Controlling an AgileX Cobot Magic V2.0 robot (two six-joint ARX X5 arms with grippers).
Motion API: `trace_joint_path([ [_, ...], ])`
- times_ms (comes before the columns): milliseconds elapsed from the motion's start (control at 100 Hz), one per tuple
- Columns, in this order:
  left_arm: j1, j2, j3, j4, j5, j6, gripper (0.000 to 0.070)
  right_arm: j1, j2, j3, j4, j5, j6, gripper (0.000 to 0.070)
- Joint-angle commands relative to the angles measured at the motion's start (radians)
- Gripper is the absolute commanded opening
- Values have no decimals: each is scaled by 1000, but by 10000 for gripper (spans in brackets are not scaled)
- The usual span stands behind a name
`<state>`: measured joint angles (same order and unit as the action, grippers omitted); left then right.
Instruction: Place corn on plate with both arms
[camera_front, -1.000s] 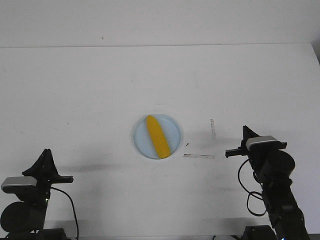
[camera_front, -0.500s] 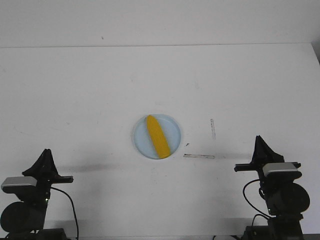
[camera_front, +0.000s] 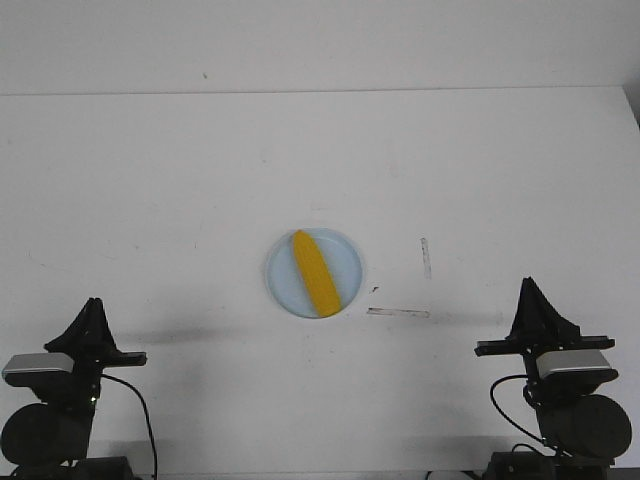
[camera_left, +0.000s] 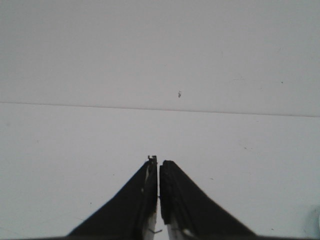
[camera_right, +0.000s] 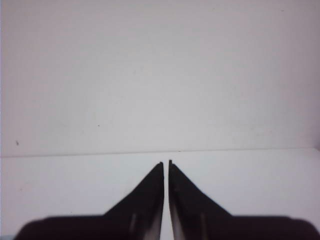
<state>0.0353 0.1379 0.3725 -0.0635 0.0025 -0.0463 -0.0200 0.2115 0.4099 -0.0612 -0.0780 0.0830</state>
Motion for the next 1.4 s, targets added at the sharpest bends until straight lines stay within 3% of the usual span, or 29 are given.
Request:
trace_joint_path([
  [0,1,-2,8,12,1,5,1,1,-2,2,15,0,10,15],
  [650,1,-5,8,12,5,5,1,1,-2,2,15,0,10,15],
  [1000,-5,-137,-67,13,45,5,1,1,-2,2,15,0,10,15],
  [1390,-5,-135,-279,176,39,4,1,1,-2,2,15,-1,10,15],
])
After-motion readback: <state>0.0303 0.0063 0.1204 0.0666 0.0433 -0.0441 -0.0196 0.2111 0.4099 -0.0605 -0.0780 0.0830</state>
